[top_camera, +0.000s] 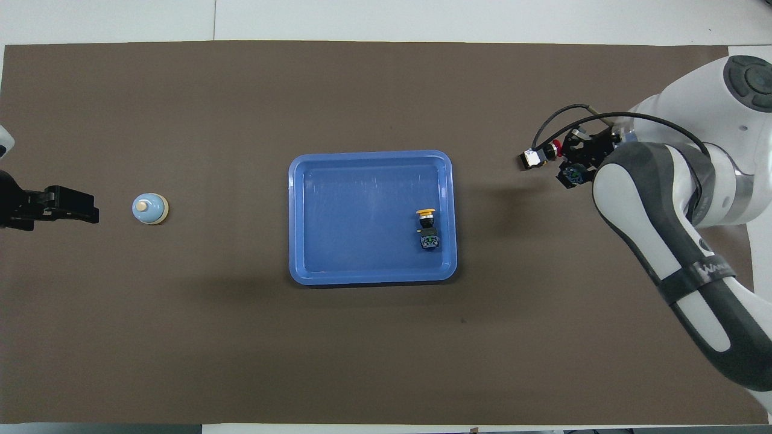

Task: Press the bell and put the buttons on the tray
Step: 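Carry the green button into the tray beside the orange one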

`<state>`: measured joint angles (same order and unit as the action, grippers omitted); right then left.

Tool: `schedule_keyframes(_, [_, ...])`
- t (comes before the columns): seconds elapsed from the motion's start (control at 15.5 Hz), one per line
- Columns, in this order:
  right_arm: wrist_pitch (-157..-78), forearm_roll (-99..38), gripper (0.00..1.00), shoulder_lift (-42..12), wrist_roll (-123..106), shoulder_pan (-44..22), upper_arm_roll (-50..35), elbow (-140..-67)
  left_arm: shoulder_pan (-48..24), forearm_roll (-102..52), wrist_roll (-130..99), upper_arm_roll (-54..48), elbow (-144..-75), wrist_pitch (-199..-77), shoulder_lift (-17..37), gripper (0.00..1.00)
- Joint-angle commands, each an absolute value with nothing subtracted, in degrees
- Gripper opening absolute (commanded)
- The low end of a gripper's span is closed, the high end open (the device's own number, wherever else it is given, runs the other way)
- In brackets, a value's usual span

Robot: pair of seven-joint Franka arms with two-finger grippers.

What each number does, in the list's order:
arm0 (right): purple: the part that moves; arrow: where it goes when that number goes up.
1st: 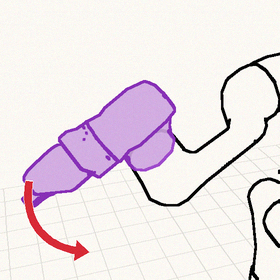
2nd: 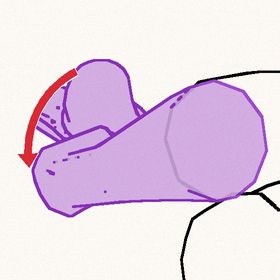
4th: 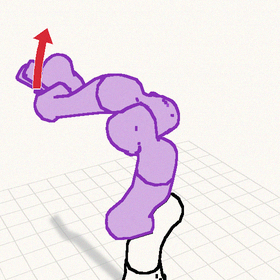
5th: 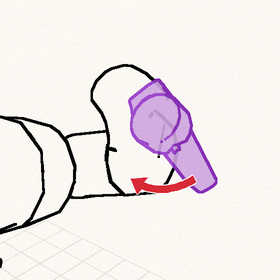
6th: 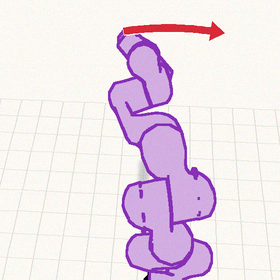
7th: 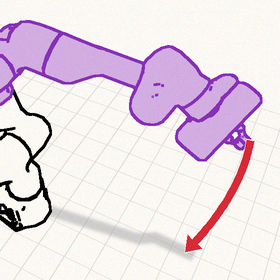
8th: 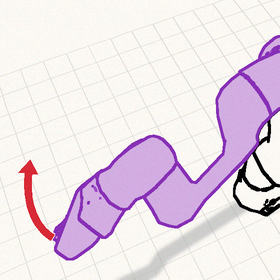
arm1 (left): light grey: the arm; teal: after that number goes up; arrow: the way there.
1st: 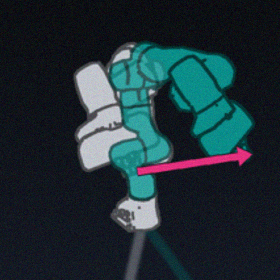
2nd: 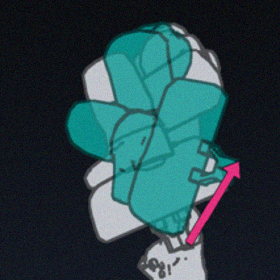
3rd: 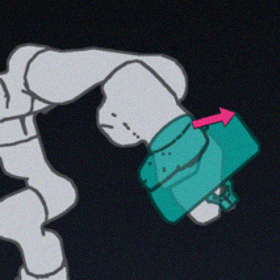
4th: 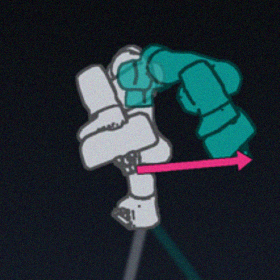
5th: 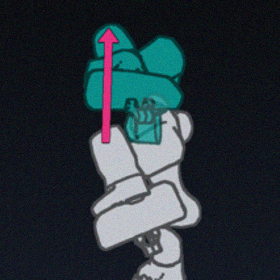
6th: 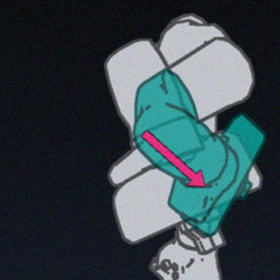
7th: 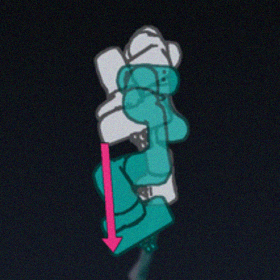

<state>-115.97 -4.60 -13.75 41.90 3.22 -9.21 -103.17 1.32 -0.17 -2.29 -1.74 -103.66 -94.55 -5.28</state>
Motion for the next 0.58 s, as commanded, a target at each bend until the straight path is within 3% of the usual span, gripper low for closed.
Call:
schedule_keyframes(0.0, [-113.92,-7.03,0.00,-11.96,40.51,-0.85,-12.74,-103.54,0.79,-0.35,-2.46,-1.14,-103.54,-94.66,-5.71,1.00])
schedule_keyframes(0.19, [-116.53,-7.82,0.00,-11.87,40.60,-9.21,-13.71,-103.97,0.79,-0.35,-2.46,-1.14,-103.54,-94.66,-5.71,1.00])
schedule_keyframes(0.52, [-117.16,-10.63,0.00,-13.96,38.07,-16.95,-13.71,-103.80,0.79,-0.35,-2.46,-1.14,-103.54,-94.66,-5.71,1.00])
